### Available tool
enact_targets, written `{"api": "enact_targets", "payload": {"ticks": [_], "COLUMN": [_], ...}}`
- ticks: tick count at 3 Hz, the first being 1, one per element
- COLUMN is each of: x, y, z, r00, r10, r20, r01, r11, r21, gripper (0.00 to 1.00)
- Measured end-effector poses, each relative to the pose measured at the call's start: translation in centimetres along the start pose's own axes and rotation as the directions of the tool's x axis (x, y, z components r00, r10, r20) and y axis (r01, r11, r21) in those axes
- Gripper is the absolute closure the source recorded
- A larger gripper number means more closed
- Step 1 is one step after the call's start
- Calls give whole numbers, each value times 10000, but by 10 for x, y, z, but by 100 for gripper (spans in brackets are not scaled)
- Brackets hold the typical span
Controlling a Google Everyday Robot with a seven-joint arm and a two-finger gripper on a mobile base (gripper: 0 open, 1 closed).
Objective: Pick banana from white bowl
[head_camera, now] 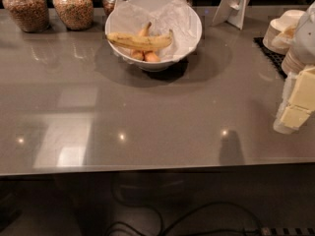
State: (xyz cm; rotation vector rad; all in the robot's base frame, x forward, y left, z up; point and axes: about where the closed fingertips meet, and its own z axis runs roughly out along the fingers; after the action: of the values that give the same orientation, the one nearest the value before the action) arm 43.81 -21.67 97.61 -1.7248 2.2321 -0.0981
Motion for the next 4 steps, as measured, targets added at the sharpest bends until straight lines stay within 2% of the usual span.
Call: {"api": "enact_targets", "payload": {"ticks": [1,2,3,4], "x": [0,-4,-24,-66], "y": [0,-7,-40,-90], "z": [0,-1,4,10], "r00": [10000,9995,9873,9507], "r10": [0,-62,-328,-972], "r20": [0,297,1557,2944], "r01": [0,53,156,371], "r11": [10000,9996,9937,9784], "r21": [0,288,1106,2033], "gripper": [0,0,0,0]}}
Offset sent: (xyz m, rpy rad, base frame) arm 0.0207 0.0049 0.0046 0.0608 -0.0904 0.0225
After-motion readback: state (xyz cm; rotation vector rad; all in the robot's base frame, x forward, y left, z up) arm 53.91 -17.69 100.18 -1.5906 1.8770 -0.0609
